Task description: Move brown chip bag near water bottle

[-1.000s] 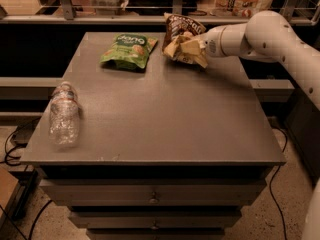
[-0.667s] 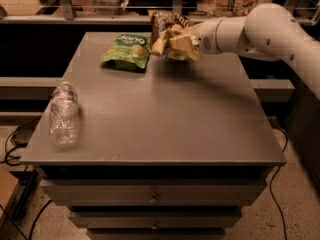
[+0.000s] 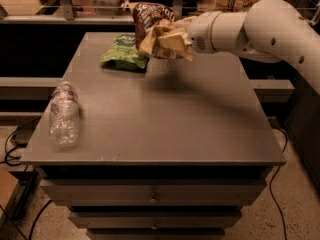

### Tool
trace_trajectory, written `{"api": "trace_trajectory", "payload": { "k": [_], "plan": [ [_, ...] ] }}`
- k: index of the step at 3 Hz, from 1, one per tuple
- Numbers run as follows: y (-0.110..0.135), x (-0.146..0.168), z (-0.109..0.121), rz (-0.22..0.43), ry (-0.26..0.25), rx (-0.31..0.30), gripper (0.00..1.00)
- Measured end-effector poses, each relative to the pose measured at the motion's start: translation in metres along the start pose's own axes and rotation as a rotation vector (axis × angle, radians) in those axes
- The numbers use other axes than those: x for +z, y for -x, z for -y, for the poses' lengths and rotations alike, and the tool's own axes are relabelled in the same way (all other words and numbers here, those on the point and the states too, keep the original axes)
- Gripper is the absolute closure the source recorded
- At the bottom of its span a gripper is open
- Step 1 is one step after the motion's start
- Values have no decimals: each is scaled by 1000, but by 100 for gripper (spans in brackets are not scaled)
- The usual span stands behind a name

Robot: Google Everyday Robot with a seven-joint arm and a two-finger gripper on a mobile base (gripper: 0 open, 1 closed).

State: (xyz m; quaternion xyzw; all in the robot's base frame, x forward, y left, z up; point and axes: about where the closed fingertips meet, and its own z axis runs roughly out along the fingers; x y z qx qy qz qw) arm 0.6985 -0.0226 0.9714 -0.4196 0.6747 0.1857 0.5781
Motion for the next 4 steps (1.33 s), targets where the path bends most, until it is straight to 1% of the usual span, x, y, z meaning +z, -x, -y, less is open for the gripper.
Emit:
{"api": "trace_trajectory", "payload": {
  "k": [1, 2, 3, 4],
  "plan": [
    [5, 5, -13, -8, 47, -19, 100],
    [25, 3, -52, 0, 128, -93, 100],
    [39, -5, -94, 6, 213, -169, 100],
    [36, -11, -121, -6, 271, -210, 100]
  ]
}}
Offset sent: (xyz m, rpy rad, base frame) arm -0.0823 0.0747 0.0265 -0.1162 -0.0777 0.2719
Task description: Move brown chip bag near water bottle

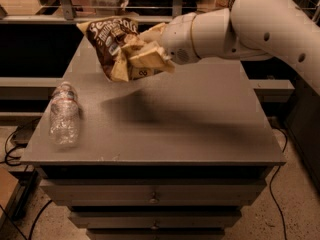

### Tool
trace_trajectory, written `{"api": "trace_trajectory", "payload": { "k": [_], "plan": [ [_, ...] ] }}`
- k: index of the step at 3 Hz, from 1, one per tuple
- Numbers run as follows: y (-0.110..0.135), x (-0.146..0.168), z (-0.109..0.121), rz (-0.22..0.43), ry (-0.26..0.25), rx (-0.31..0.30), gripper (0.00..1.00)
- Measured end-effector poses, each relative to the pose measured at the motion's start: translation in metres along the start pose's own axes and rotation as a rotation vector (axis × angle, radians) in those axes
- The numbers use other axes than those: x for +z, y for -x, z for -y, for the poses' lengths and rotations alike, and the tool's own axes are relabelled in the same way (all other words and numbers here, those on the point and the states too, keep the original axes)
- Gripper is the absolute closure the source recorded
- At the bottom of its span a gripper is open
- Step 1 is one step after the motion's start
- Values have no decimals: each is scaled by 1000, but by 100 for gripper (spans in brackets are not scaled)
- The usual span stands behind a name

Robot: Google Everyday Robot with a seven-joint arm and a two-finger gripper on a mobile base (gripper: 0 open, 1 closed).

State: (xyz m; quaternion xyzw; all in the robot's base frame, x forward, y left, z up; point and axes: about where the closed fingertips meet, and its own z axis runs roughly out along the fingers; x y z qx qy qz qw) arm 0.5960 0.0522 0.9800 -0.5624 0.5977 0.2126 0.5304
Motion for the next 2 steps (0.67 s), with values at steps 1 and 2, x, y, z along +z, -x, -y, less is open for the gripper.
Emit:
{"api": "trace_trajectory", "payload": {
  "k": [1, 2],
  "plan": [
    [-16, 3, -27, -13, 61, 25, 77],
    [-29, 5, -41, -21, 88, 53, 54]
  ]
}}
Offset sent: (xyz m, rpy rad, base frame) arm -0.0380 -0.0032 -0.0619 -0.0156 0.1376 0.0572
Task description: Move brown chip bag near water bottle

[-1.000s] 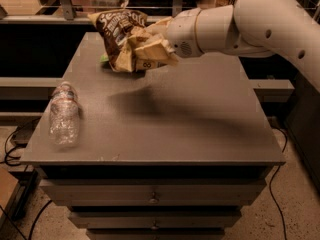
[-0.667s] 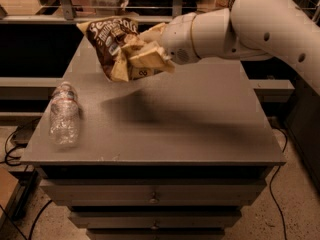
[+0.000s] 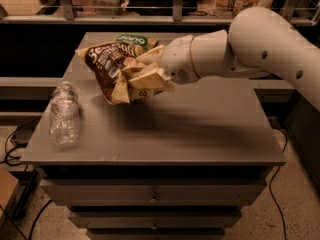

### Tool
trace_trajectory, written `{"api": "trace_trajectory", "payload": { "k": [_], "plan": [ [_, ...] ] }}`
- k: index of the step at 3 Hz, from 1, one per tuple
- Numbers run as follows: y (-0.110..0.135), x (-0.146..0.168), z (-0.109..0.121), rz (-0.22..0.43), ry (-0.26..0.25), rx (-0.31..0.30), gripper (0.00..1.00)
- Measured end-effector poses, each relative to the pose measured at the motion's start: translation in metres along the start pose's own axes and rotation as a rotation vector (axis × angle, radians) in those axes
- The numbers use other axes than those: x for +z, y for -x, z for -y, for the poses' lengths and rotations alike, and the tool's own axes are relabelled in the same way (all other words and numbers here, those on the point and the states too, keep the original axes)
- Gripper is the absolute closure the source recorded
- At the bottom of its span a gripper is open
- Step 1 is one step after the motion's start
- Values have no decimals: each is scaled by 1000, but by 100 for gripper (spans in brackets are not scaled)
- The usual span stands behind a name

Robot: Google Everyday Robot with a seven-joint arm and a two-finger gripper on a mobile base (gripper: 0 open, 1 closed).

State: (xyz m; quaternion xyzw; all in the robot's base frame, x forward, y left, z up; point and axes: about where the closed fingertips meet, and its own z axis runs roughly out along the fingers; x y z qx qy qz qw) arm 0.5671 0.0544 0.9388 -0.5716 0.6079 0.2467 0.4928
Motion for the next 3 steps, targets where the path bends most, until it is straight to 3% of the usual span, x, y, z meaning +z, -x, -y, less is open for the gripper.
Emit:
{"api": "trace_trajectory", "payload": {
  "k": [1, 2, 3],
  "plan": [
    [-25, 6, -15, -11, 24, 61, 23],
    [-37, 9, -24, -15, 38, 95, 1],
    [-36, 9, -24, -14, 39, 93, 0]
  ]
}}
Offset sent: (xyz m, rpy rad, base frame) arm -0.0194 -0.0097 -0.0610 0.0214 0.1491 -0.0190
